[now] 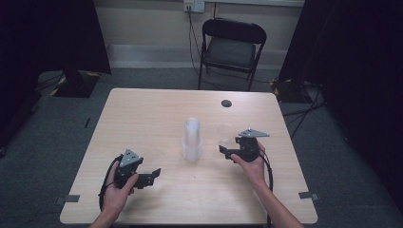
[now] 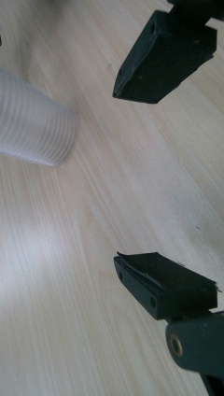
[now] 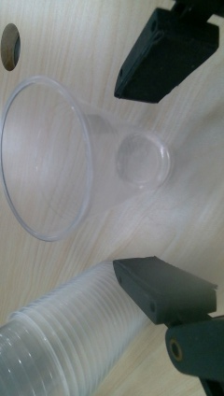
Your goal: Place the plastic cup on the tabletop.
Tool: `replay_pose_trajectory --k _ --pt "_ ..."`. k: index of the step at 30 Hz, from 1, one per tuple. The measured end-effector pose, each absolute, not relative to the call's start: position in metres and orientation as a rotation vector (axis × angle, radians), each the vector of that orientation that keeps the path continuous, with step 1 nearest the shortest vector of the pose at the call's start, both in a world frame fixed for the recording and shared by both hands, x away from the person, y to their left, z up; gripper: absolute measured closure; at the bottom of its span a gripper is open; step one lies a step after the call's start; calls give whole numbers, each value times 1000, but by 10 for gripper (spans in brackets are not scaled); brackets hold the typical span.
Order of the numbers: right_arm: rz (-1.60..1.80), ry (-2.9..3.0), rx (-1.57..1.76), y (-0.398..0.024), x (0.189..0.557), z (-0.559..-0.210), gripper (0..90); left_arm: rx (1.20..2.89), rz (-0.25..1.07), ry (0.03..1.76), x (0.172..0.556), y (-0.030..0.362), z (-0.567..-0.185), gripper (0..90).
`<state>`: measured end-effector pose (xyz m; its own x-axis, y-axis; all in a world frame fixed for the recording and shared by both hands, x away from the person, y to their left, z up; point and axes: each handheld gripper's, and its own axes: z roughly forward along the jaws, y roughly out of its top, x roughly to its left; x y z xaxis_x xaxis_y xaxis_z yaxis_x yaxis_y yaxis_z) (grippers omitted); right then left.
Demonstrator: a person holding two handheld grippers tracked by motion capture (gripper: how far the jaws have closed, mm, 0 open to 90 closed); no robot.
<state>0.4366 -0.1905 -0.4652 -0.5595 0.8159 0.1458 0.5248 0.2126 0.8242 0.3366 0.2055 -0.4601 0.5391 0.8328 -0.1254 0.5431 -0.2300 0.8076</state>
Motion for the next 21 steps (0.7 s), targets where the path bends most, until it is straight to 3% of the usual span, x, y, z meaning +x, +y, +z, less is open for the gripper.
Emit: replay_pose_trajectory --k 21 --pt "1304 2163 1248 -220 389 -442 146 1885 443 1152 335 213 -458 167"
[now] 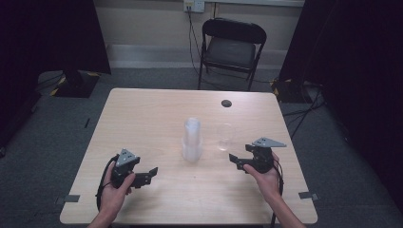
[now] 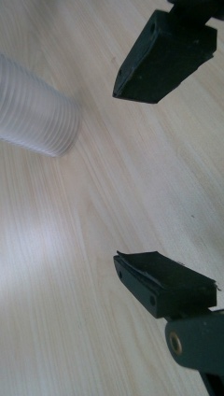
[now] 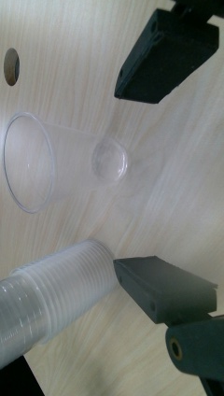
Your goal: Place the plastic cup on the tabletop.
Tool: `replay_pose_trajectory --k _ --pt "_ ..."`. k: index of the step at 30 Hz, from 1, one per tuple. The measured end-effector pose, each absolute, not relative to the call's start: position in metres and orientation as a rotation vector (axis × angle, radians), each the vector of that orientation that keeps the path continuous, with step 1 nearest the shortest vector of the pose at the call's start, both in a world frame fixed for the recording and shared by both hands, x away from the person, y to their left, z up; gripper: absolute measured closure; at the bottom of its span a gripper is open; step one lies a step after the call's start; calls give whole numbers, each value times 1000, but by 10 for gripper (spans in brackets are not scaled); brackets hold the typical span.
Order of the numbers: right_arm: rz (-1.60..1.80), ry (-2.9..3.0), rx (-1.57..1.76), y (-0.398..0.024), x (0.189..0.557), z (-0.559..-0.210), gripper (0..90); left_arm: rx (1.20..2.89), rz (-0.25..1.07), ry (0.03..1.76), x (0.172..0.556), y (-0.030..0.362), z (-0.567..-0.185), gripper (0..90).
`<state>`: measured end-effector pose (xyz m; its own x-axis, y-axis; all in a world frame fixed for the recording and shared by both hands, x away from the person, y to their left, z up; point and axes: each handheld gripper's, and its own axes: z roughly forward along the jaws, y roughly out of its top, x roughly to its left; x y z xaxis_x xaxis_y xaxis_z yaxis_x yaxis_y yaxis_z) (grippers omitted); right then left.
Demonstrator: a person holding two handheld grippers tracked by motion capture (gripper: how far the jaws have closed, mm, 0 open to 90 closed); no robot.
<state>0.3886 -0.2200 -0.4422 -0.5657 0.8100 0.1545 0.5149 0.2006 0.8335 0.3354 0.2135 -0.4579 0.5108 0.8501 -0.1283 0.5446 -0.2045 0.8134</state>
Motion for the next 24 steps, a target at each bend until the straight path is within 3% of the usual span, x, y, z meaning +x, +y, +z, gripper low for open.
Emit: replay_pose_trajectory --k 17,24 --pt "1248 2144 1264 -246 349 -437 153 1903 443 1147 333 212 -459 167" --pt "1185 2112 1279 -258 338 -452 153 1894 453 1153 333 213 -459 167"
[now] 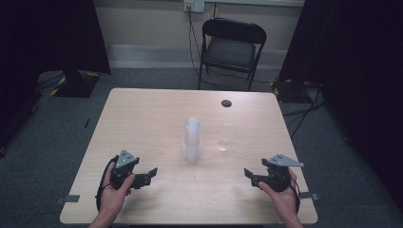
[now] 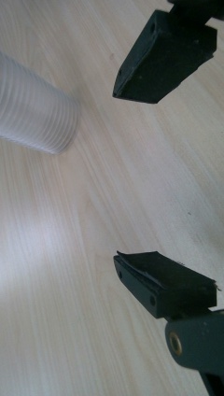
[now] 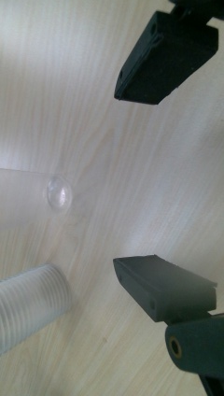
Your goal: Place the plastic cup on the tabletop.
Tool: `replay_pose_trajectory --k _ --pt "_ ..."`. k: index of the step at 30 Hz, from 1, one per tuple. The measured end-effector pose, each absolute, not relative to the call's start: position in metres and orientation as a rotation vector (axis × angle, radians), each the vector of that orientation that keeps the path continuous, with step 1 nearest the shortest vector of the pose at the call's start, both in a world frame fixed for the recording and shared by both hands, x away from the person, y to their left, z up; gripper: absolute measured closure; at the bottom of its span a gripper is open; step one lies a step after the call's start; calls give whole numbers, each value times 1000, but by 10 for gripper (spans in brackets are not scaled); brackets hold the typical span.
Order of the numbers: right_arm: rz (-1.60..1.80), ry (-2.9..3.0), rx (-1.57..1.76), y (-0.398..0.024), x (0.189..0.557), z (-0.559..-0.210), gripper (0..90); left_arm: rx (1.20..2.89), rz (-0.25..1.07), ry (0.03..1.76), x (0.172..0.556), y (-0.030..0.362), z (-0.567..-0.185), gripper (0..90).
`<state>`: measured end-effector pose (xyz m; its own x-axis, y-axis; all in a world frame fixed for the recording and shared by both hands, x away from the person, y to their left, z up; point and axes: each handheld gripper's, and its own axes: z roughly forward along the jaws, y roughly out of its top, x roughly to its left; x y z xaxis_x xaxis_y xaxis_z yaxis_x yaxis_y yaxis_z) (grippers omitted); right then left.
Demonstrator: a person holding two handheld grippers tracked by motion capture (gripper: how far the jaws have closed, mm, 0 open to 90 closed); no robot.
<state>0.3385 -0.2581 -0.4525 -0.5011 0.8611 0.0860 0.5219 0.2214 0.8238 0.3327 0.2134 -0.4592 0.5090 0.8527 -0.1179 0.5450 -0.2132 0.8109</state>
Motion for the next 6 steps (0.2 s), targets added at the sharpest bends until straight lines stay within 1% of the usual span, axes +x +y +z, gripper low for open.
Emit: replay_pose_trajectory --k 6 --pt "1165 2081 1305 -267 332 -456 154 1913 459 1155 334 212 -462 163"
